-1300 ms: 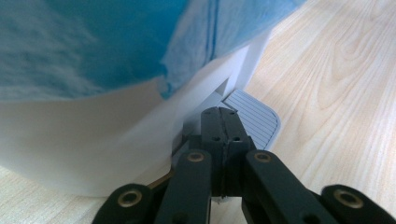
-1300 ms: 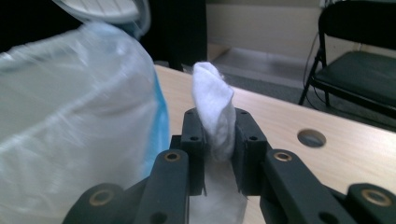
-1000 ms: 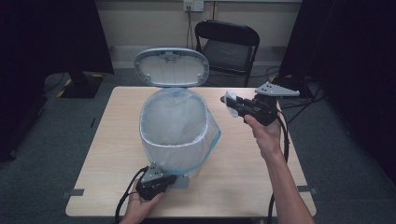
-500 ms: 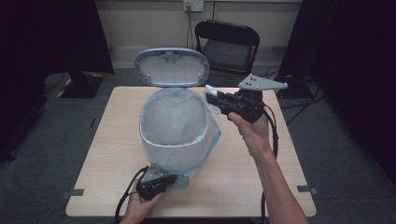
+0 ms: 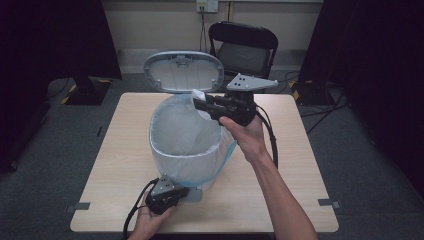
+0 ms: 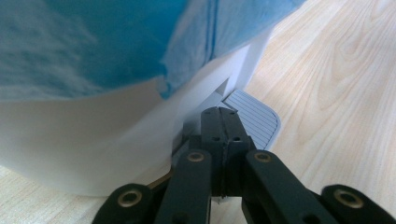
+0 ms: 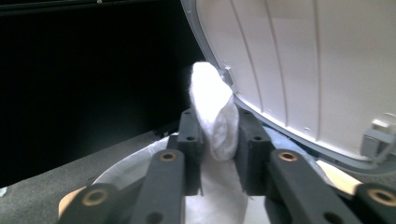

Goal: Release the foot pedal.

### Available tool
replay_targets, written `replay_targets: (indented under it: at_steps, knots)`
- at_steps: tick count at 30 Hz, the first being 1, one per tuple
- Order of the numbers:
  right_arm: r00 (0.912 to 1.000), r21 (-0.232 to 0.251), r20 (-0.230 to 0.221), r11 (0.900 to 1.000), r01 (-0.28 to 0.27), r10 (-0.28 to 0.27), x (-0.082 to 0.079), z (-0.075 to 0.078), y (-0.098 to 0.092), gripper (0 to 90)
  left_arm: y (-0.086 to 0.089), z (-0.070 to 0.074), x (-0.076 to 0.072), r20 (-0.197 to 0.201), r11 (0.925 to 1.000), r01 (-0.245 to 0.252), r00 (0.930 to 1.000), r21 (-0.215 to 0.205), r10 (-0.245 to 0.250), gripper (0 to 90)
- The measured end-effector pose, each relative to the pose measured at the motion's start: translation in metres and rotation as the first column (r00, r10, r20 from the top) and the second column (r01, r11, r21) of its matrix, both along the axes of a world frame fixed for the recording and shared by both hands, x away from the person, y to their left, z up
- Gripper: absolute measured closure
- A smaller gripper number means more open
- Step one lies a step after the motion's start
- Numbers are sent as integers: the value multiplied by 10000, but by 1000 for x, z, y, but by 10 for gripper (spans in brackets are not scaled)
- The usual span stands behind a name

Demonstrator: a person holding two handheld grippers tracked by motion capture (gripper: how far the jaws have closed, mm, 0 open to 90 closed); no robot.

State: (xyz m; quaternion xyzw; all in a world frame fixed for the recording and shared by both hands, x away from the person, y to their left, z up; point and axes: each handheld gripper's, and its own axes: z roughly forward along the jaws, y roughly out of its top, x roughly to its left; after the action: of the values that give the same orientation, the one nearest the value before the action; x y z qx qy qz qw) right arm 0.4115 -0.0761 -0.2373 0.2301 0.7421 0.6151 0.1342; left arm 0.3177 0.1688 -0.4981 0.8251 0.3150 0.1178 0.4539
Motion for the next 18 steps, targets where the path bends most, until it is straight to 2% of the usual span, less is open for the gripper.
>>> replay_targets:
  at_steps: [5,8,13,18]
  knots:
    - [9999,-338,-163,9994,-39,34,6,-5,10,562,0,0,0,-3,10000,-2,10000,-10,2,900]
    - [9998,-326,-188,9994,104,-110,8,-7,12,436,0,0,0,-12,10000,-8,10000,-21,8,900]
    - [9995,-427,-238,9989,208,-218,8,-8,10,396,0,0,0,-13,10000,-8,10000,-18,8,900]
    - [9986,-366,-156,9981,503,-509,6,-8,-1,408,0,0,0,-9,10000,-8,10000,-18,8,900]
